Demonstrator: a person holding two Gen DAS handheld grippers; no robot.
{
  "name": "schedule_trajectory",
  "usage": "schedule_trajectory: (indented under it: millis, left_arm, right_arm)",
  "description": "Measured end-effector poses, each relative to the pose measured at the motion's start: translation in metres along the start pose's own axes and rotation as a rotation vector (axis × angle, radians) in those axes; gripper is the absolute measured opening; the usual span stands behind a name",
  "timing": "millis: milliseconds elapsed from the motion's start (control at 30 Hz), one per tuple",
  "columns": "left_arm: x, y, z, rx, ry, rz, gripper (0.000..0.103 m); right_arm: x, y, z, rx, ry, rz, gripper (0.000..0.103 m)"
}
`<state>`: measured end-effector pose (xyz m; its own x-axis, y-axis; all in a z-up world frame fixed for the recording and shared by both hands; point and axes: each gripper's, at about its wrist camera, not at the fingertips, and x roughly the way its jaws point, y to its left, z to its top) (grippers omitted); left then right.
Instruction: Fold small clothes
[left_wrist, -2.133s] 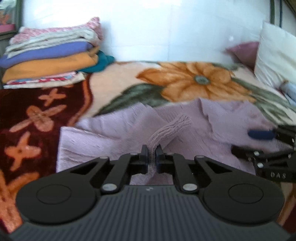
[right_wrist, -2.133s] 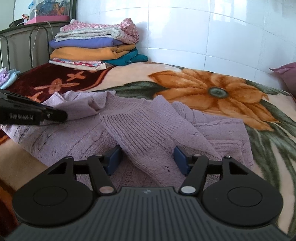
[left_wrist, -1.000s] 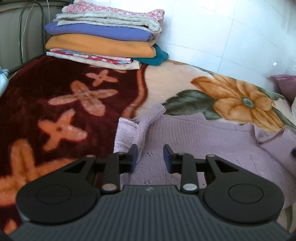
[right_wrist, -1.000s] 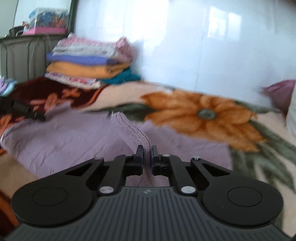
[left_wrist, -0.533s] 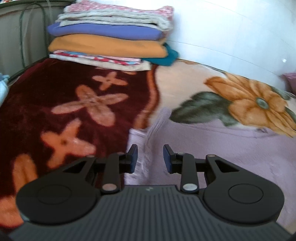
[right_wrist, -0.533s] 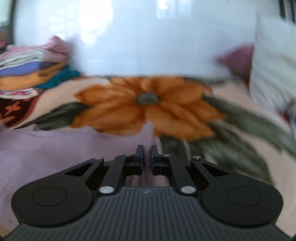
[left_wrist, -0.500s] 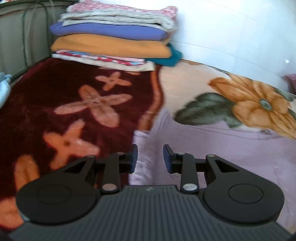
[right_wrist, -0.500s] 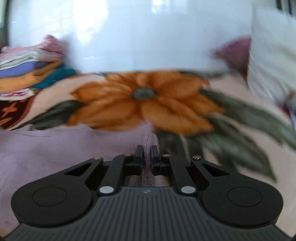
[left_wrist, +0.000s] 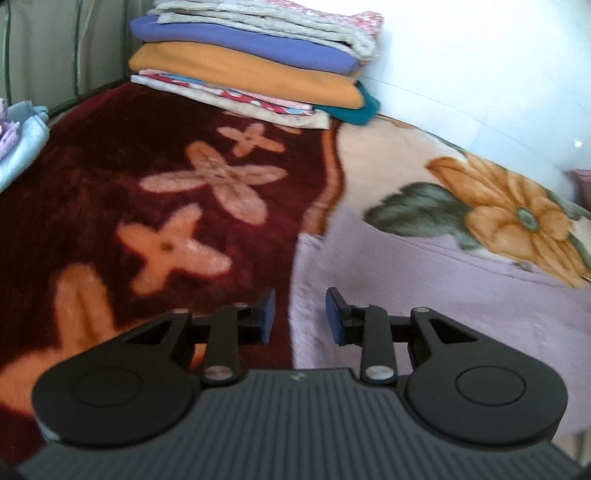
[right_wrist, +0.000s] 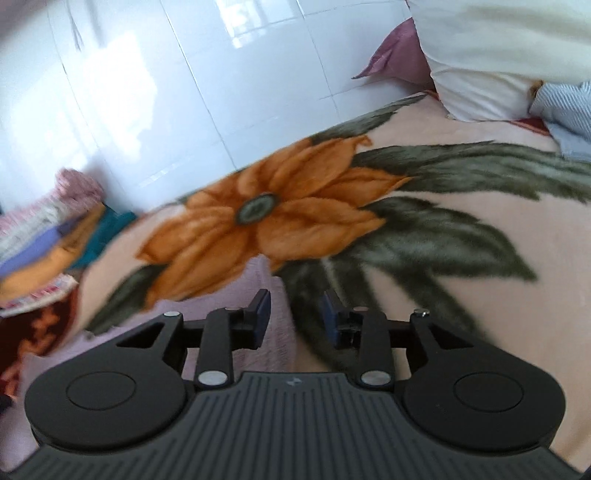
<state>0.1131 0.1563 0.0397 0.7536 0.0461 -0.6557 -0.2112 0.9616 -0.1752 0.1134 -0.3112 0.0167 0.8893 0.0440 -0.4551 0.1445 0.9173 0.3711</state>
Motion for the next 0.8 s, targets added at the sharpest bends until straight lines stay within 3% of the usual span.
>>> schedule_trajectory:
  millis: [167,300,400,500,533,667,800]
  left_arm:
    - [-0.024,-0.017,-0.016,0.056,0.032,-0.071,0.033]
    - [-0.036,-0.029,-0.030,0.113,0.031,-0.080,0.033]
    - [-0.037,-0.033,-0.038,0.148,0.032,-0.069,0.033]
    - [-0.040,-0.037,-0.045,0.197,0.018,-0.037,0.033]
    - [-0.041,-0.037,-0.046,0.207,0.013,-0.032,0.033]
    - [-0.050,-0.035,-0.044,0.189,0.009,-0.018,0.033]
    - [-0.064,-0.035,-0.045,0.147,0.016,-0.079,0.033]
  right_arm:
    - [-0.031,0.011,-0.008,0.002,0.009,0.169,0.038]
    - [-0.038,0.033,-0.020,-0.078,0.044,0.249,0.038]
    - [-0.027,0.038,-0.028,-0.116,0.079,0.196,0.038]
    - [-0.010,0.028,-0.034,-0.122,0.088,0.024,0.039]
    - [-0.008,0.023,-0.036,-0.116,0.080,0.009,0.039]
    - [-0.016,0.013,-0.034,-0.065,0.076,0.046,0.044]
    - [-0.035,0.005,-0.027,-0.026,0.093,0.085,0.069]
